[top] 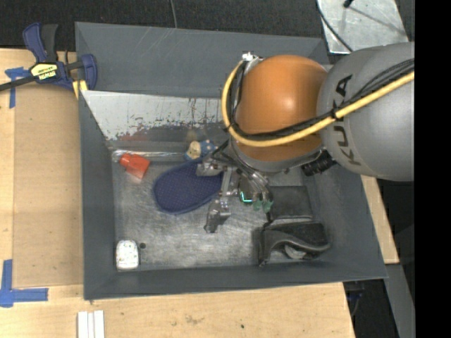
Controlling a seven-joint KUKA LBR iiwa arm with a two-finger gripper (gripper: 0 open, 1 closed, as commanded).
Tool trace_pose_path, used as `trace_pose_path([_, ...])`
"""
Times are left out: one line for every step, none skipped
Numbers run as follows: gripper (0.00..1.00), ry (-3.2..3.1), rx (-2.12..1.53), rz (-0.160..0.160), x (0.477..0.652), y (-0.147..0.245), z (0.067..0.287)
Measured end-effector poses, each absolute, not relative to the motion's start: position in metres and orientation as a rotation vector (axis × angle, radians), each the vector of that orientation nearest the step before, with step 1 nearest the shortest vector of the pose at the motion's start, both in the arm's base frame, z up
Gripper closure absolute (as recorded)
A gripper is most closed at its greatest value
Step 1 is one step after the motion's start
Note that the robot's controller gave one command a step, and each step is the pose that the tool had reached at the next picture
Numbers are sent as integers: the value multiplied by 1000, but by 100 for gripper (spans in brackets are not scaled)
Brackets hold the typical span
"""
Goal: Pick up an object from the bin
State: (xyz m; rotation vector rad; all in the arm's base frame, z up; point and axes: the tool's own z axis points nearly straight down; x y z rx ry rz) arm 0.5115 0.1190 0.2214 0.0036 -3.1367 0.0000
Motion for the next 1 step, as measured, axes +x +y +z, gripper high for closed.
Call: trace_pose_path([0,-3118,385,-1,536,157,99])
